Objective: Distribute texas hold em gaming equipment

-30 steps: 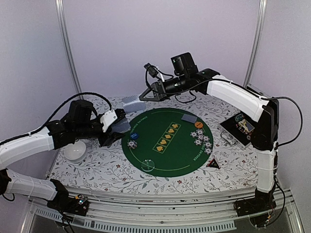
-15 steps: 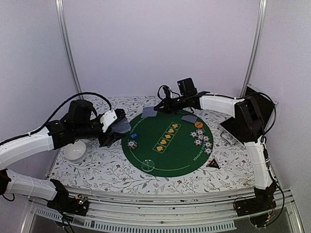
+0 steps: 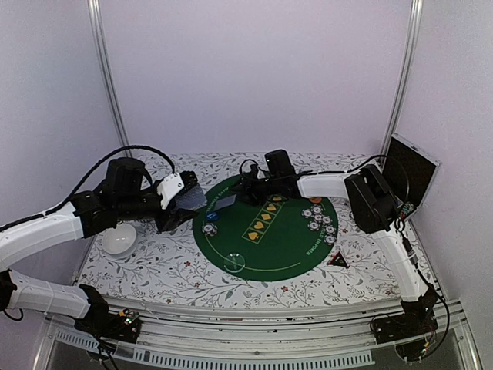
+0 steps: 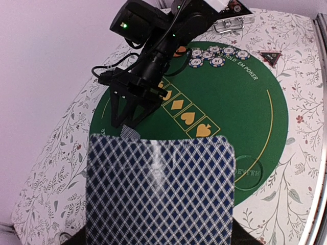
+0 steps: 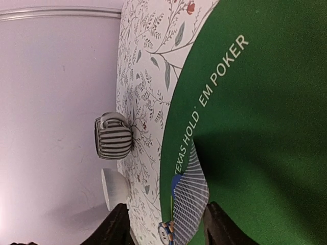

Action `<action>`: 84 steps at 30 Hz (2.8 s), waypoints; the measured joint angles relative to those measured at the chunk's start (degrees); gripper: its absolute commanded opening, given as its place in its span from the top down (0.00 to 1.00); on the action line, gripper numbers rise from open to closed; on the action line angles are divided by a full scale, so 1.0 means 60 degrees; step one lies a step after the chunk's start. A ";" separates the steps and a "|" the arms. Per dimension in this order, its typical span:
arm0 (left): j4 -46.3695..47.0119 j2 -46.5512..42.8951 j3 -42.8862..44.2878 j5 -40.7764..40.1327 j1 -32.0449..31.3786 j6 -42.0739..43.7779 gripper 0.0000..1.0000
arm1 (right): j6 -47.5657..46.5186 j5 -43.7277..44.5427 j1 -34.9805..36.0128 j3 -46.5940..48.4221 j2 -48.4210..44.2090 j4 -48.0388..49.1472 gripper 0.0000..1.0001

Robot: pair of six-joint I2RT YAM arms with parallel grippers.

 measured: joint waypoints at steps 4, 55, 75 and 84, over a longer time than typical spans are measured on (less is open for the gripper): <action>0.0011 0.0000 0.0000 -0.0004 0.0000 0.0004 0.44 | -0.0091 0.0463 -0.0080 -0.0426 -0.0240 0.0091 0.01; 0.0131 0.0004 -0.0175 -0.0084 0.0000 0.0069 0.44 | -0.7752 -0.0346 0.2011 0.0670 -0.3100 -0.4124 0.24; 0.0197 0.0000 -0.0175 -0.0047 0.0000 0.0076 0.44 | -0.7843 -0.1144 0.2040 0.1147 -0.3136 -0.4659 0.25; 0.0178 0.0000 -0.0175 -0.0058 0.0000 0.0073 0.44 | -0.8120 -0.0627 0.2036 0.1308 -0.3118 -0.5333 0.53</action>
